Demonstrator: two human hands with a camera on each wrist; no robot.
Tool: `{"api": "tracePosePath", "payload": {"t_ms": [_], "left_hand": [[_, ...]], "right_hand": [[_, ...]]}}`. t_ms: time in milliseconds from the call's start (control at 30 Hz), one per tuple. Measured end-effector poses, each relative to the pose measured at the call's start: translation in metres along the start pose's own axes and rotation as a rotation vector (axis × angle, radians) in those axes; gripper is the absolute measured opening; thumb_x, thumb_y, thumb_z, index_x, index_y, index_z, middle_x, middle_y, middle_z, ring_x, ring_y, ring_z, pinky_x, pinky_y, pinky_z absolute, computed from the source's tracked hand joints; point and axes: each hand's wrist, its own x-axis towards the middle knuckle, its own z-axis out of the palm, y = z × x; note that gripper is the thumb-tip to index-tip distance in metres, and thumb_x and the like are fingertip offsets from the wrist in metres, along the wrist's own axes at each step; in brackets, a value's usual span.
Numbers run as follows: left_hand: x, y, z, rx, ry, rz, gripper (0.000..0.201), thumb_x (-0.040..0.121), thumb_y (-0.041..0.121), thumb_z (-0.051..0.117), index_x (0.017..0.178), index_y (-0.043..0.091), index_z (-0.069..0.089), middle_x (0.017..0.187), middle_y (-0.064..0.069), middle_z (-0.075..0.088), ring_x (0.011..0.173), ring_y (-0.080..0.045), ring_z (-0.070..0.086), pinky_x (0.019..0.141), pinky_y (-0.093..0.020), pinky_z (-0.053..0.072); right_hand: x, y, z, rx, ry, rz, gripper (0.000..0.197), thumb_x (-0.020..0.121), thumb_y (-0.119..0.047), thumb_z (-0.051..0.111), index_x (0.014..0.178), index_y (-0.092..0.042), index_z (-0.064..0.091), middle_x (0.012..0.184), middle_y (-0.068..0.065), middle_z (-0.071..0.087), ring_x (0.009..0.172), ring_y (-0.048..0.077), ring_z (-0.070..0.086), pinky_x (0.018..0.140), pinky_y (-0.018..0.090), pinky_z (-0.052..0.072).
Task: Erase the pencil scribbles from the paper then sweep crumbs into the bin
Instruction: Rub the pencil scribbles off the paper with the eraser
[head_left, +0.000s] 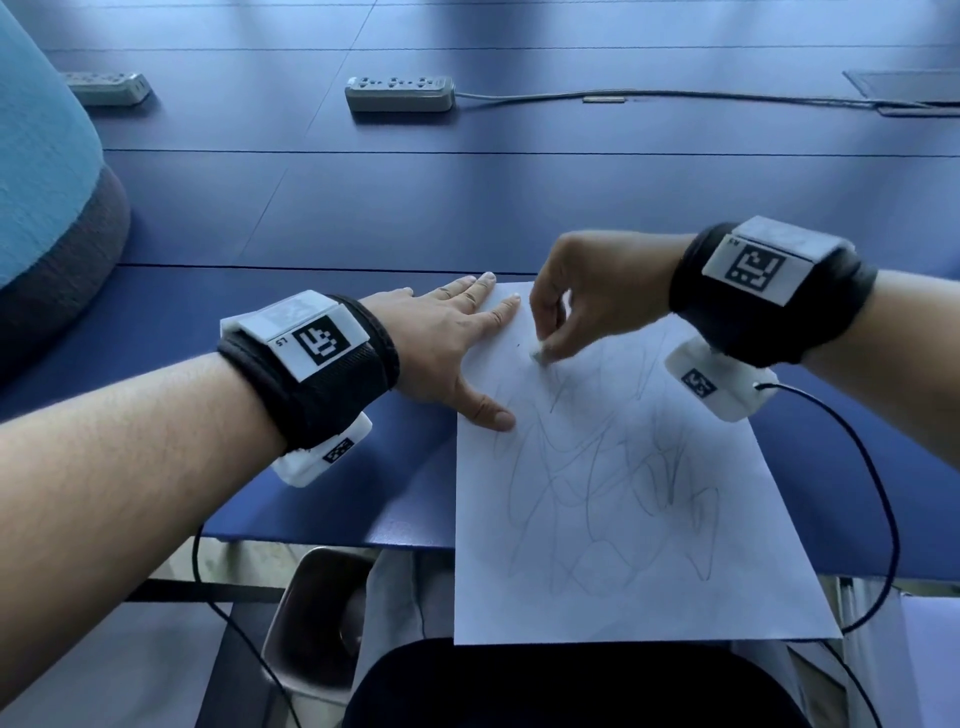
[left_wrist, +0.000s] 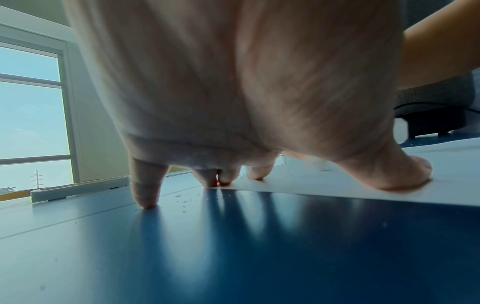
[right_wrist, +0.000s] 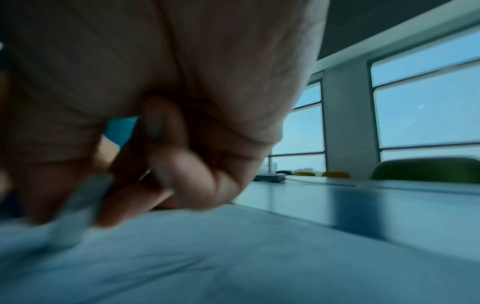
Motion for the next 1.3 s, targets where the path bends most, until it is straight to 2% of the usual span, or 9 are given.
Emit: {"api": "tracePosePath", "payload": {"t_ms": [233,367,500,633,800,933,1067,1200,1300], "left_hand": [[0.000,0.000,0.000,-0.007,-0.003,0.008,0.136,0.046,0.098,0.036,0.155,0.036,-0.016,0.162,0.008,-0.025,0.149,-0.007,-0.017,0.122,-0.049,0.008],[0.000,-0.001,0.001,-0.001,-0.001,0.009,0.135,0.047,0.098,0.037,0.155,0.036,-0.016,0.162,0.008,-0.025,0.149,-0.007,-0.018,0.122,-0.049,0.008],[0.001,-0.001,0.001,0.004,-0.002,0.010,0.135,0.046,0.098,0.036,0.155,0.037,-0.016,0.162,0.008,-0.025,0.149,-0.007,-0.017,0.122,-0.049,0.010],[0.001,0.000,0.000,0.005,-0.005,0.008,0.134,0.048,0.097,0.038,0.154,0.036,-0.017,0.162,0.008,-0.025,0.149,-0.007,-0.018,0.122,-0.049,0.008],[0.001,-0.001,0.000,0.000,-0.004,0.009,0.135,0.046,0.098,0.036,0.154,0.037,-0.017,0.162,0.008,-0.025,0.149,-0.007,-0.019,0.122,-0.049,0.009],[0.001,-0.001,0.001,0.003,-0.001,0.017,0.134,0.047,0.099,0.037,0.154,0.038,-0.017,0.162,0.007,-0.024,0.149,-0.007,-0.018,0.122,-0.049,0.009],[0.001,0.000,0.000,0.006,-0.002,0.006,0.133,0.050,0.098,0.039,0.154,0.036,-0.017,0.162,0.008,-0.024,0.149,-0.007,-0.018,0.122,-0.049,0.008],[0.000,0.000,0.000,0.008,-0.002,0.006,0.133,0.050,0.097,0.040,0.154,0.037,-0.018,0.162,0.008,-0.025,0.149,-0.007,-0.018,0.122,-0.048,0.008],[0.000,0.001,0.000,0.006,0.002,0.007,0.133,0.048,0.097,0.038,0.154,0.037,-0.018,0.162,0.008,-0.025,0.149,-0.006,-0.018,0.123,-0.048,0.007]], "right_hand": [[0.000,0.009,-0.009,0.017,0.034,0.050,0.020,0.076,-0.040,0.080,0.071,-0.022,0.074,0.075,0.000,0.072,0.056,0.006,0.053,0.061,0.025,0.047],[-0.005,0.002,-0.005,0.003,-0.146,0.012,0.020,0.075,-0.041,0.081,0.071,-0.022,0.075,0.071,-0.005,0.071,0.050,-0.001,0.050,0.062,0.023,0.047],[-0.002,0.009,-0.008,0.004,0.026,0.041,0.020,0.075,-0.041,0.080,0.071,-0.023,0.075,0.072,-0.004,0.072,0.055,0.004,0.054,0.061,0.025,0.049],[-0.007,0.002,-0.001,0.011,-0.139,-0.013,0.020,0.076,-0.039,0.080,0.071,-0.021,0.074,0.075,-0.003,0.072,0.051,0.000,0.050,0.062,0.023,0.049],[-0.001,0.001,-0.003,-0.019,0.059,0.026,0.017,0.076,-0.036,0.079,0.070,-0.022,0.073,0.074,-0.003,0.072,0.062,0.010,0.058,0.067,0.029,0.054],[-0.002,-0.012,0.005,-0.055,-0.057,-0.056,0.016,0.077,-0.036,0.078,0.071,-0.022,0.073,0.072,-0.006,0.070,0.057,0.006,0.054,0.058,0.019,0.046],[0.003,0.000,-0.003,-0.029,0.072,0.006,0.016,0.076,-0.037,0.078,0.072,-0.022,0.074,0.074,-0.006,0.072,0.061,0.008,0.059,0.068,0.027,0.055],[-0.006,0.002,0.000,0.001,-0.124,-0.022,0.019,0.076,-0.041,0.080,0.072,-0.023,0.075,0.070,-0.007,0.070,0.056,0.002,0.053,0.066,0.024,0.051],[-0.008,0.015,-0.007,0.001,-0.002,0.037,0.021,0.076,-0.044,0.079,0.073,-0.023,0.076,0.074,-0.005,0.073,0.056,0.003,0.054,0.066,0.028,0.052]]}}
